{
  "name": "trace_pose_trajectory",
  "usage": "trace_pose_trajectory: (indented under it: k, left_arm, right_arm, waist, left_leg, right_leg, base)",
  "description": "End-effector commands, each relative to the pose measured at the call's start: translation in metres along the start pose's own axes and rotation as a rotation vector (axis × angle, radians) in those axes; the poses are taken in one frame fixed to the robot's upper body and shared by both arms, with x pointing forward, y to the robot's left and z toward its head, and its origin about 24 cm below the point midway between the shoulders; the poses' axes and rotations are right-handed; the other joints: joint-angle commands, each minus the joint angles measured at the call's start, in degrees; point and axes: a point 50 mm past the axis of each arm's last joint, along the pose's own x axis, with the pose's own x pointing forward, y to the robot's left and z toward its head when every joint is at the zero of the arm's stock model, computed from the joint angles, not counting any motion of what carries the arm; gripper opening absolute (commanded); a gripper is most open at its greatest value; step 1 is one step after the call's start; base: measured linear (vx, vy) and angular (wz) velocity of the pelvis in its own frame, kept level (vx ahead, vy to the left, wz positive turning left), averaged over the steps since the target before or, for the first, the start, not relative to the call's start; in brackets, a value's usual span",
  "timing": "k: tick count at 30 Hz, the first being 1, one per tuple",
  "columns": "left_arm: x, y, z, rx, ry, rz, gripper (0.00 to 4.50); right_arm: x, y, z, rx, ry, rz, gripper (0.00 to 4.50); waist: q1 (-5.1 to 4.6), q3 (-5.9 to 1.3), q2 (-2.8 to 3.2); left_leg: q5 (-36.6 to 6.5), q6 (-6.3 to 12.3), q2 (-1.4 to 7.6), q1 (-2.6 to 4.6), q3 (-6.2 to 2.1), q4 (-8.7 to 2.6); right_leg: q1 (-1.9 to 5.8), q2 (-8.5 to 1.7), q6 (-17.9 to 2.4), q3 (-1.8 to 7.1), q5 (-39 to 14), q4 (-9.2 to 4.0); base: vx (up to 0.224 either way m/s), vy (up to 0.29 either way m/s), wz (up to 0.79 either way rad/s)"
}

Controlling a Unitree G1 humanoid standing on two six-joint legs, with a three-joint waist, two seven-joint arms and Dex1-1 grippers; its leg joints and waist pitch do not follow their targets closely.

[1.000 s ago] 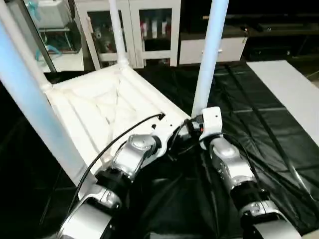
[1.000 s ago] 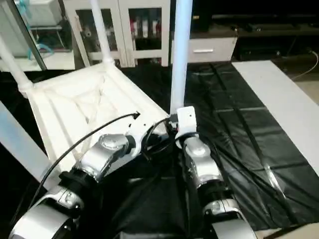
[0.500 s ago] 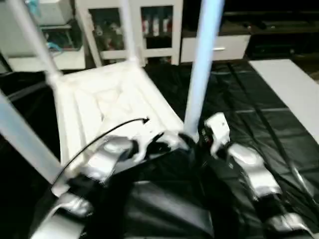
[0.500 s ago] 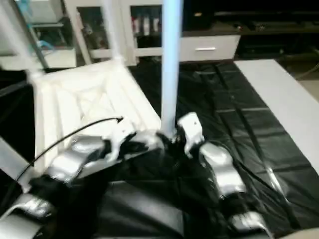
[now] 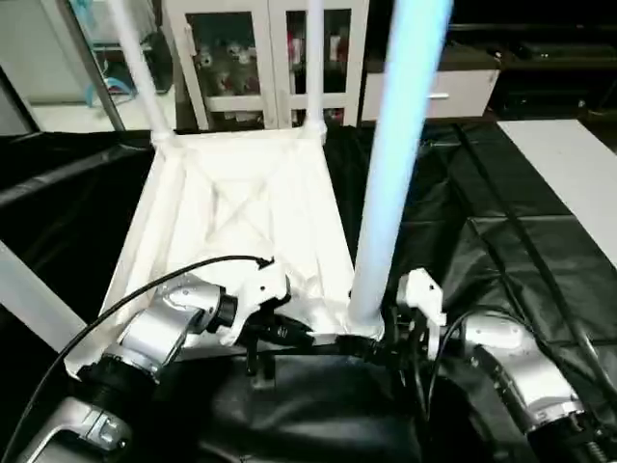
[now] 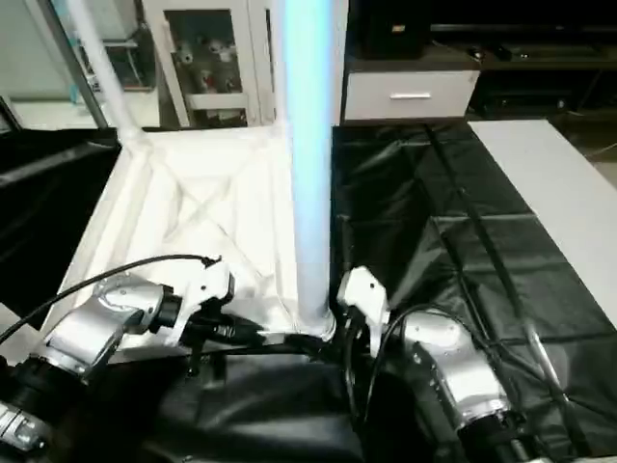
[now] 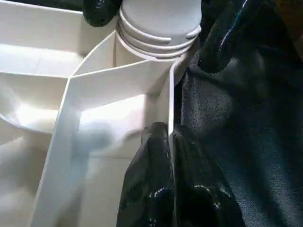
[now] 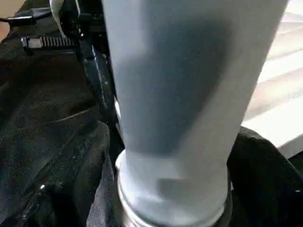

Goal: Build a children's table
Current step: Rotate leg to tighten

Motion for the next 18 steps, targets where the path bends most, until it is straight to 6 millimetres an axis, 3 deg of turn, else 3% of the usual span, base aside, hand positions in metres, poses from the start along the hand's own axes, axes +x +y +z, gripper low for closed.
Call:
trace_pose_trajectory:
  k: [1,7,18]
  left_arm:
    - [0.0093,-0.0107,-0.0041,-0.015,0.023,-0.106,0.0]
    - [0.0091,-0.011,-0.0023,-0.014,0.024,-0.11,0.0]
    - [0.0071,-0.0126,-0.0037,-0.03,0.035,-0.129,0.0]
  right_arm:
    - [0.0019,-0.0038,0.0062,0.0,-0.017,-0.006,3.91]
    - [0.0042,-0.0039,0.0058,0.044,-0.011,0.016,3.91]
    - [0.0021,-0.0018,0.0031,0.088,-0.012,0.031,2.97]
  waist:
    - [-0.22,-2.67,-0.41]
    - [-0.09,-2.96,-0.4]
    - [-0.01,-3.04,0.01]
  left_leg:
    - [-11.3,3.33,3.27,0.37,-1.38,-4.59]
    - [-7.7,4.75,3.12,0.29,-1.27,-4.11]
    - [-8.4,4.11,3.12,0.38,-1.27,-4.04]
  right_leg:
    - [2.6,-3.22,-13.8,2.53,-11.2,-3.12]
    - [2.82,-3.11,-15.0,2.39,-5.9,-2.49]
    - [2.91,-3.05,-15.4,2.29,-5.8,-2.42]
  base:
    - [0.0,0.0,0.0]
    - [0.0,0.0,0.0]
    - [0.0,0.0,0.0]
